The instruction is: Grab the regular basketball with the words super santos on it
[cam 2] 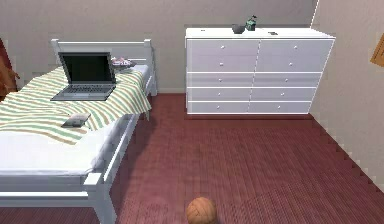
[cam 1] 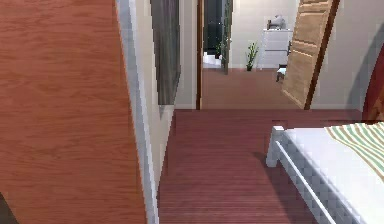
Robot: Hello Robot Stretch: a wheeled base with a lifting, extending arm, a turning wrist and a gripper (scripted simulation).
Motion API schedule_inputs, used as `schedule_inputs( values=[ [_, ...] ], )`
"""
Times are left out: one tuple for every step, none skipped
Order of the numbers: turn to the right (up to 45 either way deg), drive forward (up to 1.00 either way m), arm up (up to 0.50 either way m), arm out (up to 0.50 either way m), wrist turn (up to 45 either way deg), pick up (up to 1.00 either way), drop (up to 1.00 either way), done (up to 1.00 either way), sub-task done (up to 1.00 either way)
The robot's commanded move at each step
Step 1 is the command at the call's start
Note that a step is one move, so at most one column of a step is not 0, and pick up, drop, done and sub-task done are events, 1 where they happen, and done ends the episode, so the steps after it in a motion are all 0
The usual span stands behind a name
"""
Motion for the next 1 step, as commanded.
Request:
schedule_inputs(
  values=[
    [0.0,0.00,0.16,0.00,0.0,0.00,0.00,0.00,0.00]
  ],
)
